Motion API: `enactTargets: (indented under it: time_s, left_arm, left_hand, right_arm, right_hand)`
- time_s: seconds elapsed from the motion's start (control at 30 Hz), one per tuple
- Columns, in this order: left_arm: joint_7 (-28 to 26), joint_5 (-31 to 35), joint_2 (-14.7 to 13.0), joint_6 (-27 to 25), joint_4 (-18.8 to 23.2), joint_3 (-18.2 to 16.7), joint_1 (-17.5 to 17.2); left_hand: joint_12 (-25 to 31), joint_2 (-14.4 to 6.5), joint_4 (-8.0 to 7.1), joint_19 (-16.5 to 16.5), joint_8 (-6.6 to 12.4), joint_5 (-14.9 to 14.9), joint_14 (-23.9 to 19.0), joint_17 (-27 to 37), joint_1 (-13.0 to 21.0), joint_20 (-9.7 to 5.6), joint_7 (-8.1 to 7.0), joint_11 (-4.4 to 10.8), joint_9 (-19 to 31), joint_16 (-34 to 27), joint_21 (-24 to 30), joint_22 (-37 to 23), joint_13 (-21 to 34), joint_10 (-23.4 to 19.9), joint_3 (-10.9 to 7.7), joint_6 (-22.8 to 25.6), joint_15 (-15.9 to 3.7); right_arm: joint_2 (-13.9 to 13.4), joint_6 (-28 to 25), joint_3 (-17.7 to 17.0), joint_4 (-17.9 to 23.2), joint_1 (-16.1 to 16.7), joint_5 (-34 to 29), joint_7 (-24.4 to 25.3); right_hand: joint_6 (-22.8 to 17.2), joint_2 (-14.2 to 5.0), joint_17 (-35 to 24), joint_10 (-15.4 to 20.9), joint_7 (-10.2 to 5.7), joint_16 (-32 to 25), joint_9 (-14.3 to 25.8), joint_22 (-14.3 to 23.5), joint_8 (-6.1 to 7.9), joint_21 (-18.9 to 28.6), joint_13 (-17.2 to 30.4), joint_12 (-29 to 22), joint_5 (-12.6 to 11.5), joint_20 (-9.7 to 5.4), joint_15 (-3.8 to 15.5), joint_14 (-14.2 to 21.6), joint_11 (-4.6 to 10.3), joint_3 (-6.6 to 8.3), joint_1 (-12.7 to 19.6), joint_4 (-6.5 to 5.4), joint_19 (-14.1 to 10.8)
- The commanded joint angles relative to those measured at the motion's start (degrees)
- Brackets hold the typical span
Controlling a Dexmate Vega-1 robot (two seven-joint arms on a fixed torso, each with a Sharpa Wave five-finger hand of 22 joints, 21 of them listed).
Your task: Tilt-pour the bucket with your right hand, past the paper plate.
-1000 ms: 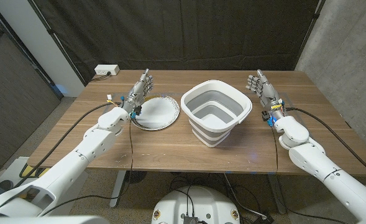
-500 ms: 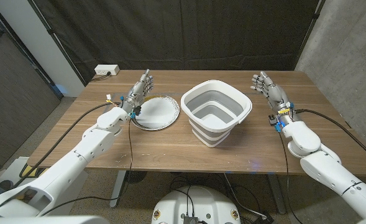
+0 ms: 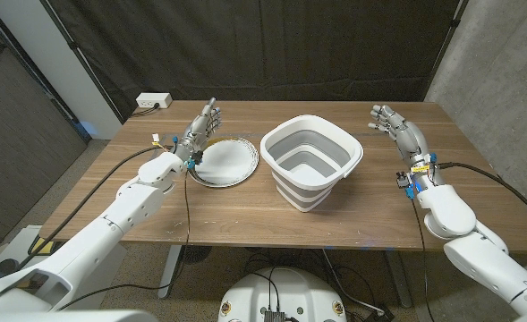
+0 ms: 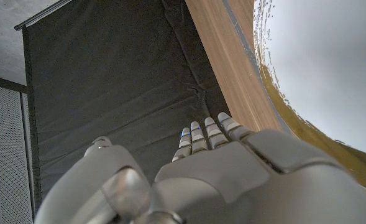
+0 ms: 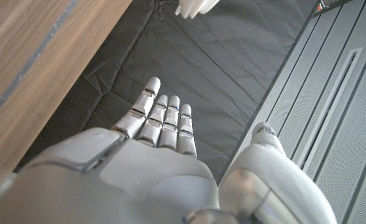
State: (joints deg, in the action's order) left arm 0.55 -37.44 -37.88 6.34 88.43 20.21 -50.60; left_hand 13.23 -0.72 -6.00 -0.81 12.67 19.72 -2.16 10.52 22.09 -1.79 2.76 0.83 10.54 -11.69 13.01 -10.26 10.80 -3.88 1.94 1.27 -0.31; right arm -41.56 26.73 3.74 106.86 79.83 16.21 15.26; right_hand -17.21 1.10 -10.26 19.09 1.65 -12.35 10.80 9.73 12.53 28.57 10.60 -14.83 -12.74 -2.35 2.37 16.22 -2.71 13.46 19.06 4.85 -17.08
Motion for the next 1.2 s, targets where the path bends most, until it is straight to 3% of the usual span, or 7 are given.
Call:
enactTargets:
  time_s: [0.03, 0.3, 0.7, 0.87, 1.07, 1.2]
  left_arm:
    - [-2.1, -0.3, -0.4, -2.3, 3.4, 0.0, -0.4]
    - [-3.7, 0.6, 1.5, -2.9, 3.7, 1.4, 0.7]
    - [-6.5, 1.3, 0.4, -5.3, 8.0, 1.3, -0.5]
    - [-8.3, 0.8, -0.6, -6.3, 10.3, 0.3, -2.3]
    - [-7.8, 0.5, -1.2, -6.5, 10.7, 0.2, -2.5]
    - [-7.8, 0.5, -1.6, -6.9, 11.3, 0.0, -2.6]
  left_hand:
    - [0.4, 0.1, 0.33, -0.6, 0.34, 0.1, -0.6, 0.1, 0.4, -1.41, 0.19, 0.1, 0.1, -0.4, 0.2, -0.3, 0.2, -0.9, 0.0, 0.7, -0.02]
    - [0.4, 0.0, 0.4, -0.8, 0.29, 0.1, -1.0, 0.1, 0.6, -1.33, 0.12, 0.19, 0.1, -0.4, 0.2, -0.3, 0.2, -1.2, 0.02, 0.9, 0.02]
    - [0.3, -0.2, 0.48, -0.9, 0.19, 0.0, -1.1, 0.1, 0.9, -1.26, 0.1, 0.3, 0.2, -0.3, 0.1, -0.3, 0.2, -1.4, 0.05, 1.1, 0.08]
    - [0.2, -0.4, 0.51, -0.6, 0.15, -0.1, -1.1, 0.1, 1.0, -1.23, 0.06, 0.15, 0.2, -0.2, 0.0, -0.3, 0.2, -1.5, 0.04, 1.2, 0.13]
    - [0.1, -0.6, 0.55, -0.2, 0.15, -0.1, -0.9, 0.1, 1.2, -1.26, 0.05, 0.44, 0.2, -0.1, -0.3, -0.3, 0.2, -1.5, 0.02, 1.4, 0.12]
    - [0.1, -0.7, 0.58, -0.2, 0.15, -0.1, -0.9, 0.1, 1.3, -1.26, 0.06, 0.43, 0.2, 0.0, -0.3, -0.3, 0.2, -1.5, 0.0, 1.6, 0.07]
  right_arm:
    - [1.4, 1.9, -7.6, 4.9, 7.9, -8.7, 2.2]
    - [3.5, 2.6, -11.6, 6.3, 11.3, -13.8, 1.1]
    - [6.5, 3.0, -16.9, 8.4, 14.5, -30.7, 2.0]
    - [7.4, 4.1, -19.1, 9.6, 14.8, -42.2, 4.6]
    - [6.5, 3.9, -20.8, 11.8, 14.8, -50.0, 3.7]
    - [5.3, 3.7, -22.2, 14.0, 14.9, -53.8, 1.8]
  right_hand:
    - [-0.6, -0.22, -0.1, 0.4, -0.48, -0.3, 0.3, 0.2, 0.33, -0.3, 0.3, -0.2, 0.0, -3.7, 0.52, 0.7, 0.38, 0.3, 1.0, 0.63, -0.7]
    - [-0.6, -0.24, -0.1, 0.6, -1.28, -0.2, 0.3, 0.2, 0.18, -0.6, 0.3, -0.2, -0.2, -4.4, 1.33, 1.1, 1.04, 0.49, 1.7, 1.12, -1.4]
    - [-0.2, 0.22, -0.1, 0.9, -2.68, 0.3, 0.4, 0.1, -0.25, -1.2, 0.3, 0.1, -0.9, -5.57, 2.71, 1.5, 3.05, 0.81, 3.6, 2.31, -2.4]
    - [-0.3, 0.46, -0.1, 0.7, -3.56, 0.8, 0.3, 0.1, -0.27, -1.9, 0.3, 0.4, -1.6, -6.11, 3.7, 1.0, 4.39, 1.12, 4.9, 3.05, -2.5]
    - [0.0, 0.35, -0.2, 0.1, -3.81, 1.1, 0.3, 0.1, -0.42, -2.4, 0.3, 0.8, -2.0, -6.34, 3.61, 0.3, 4.71, 1.42, 5.8, 3.38, -2.4]
    - [-1.8, 0.19, -0.3, 0.7, -5.12, 1.2, 0.4, 0.1, 0.24, -3.0, 0.3, 0.8, -2.5, -6.32, 3.67, 0.2, 5.45, 1.77, 6.7, 3.63, -2.5]
